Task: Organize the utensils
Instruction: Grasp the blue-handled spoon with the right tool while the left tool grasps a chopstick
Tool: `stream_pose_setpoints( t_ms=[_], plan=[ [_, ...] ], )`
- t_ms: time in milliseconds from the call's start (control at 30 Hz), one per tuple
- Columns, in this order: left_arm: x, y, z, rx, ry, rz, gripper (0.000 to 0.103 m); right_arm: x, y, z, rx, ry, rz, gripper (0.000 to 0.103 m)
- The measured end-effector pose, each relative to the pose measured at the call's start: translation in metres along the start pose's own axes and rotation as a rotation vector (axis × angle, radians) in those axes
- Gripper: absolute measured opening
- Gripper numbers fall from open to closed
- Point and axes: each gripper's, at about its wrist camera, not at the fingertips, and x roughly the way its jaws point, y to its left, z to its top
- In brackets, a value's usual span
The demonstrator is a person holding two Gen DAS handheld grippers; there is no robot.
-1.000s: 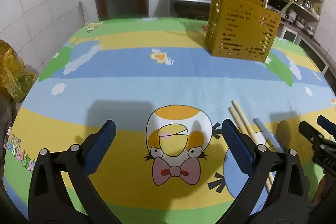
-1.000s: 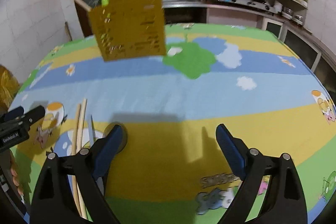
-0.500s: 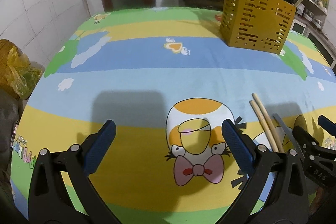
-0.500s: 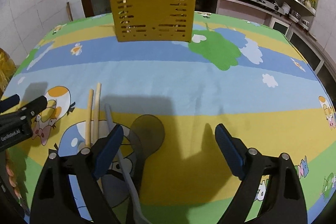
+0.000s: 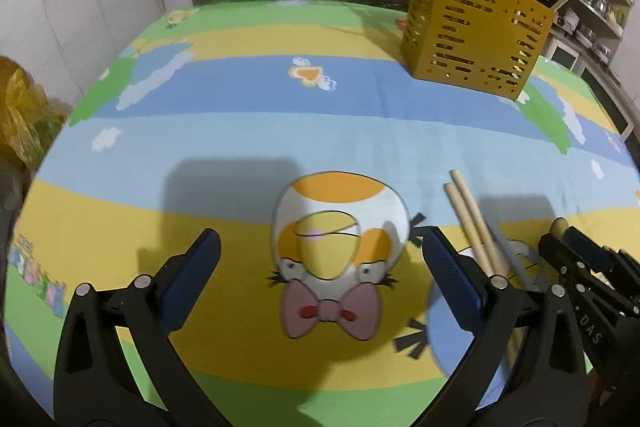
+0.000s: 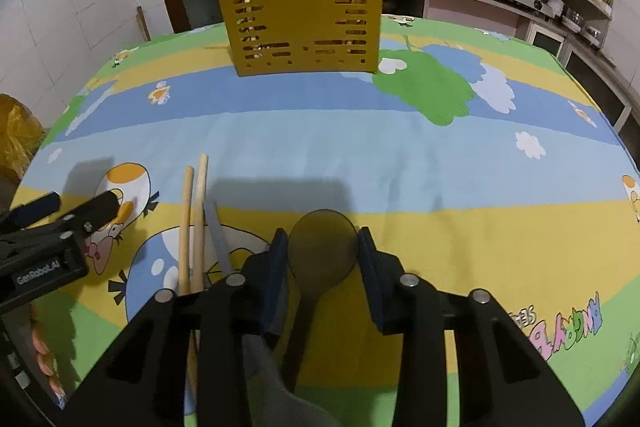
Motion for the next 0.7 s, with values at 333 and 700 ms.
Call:
stream_pose_setpoints(
  t_ms=[333,700],
  plan=[
    [0.013,-0.035,0.0,-0.041,0.054,-0.027,0.097,-0.003,-0.071,0.01,0.037,-0.004,0.014,0.036],
    [0.017,-0.058,-0.006,0.034,0.014,0.072,0.097,0.005,-0.093,0.005,0.073,-0.019,0.045,0.036]
  ],
)
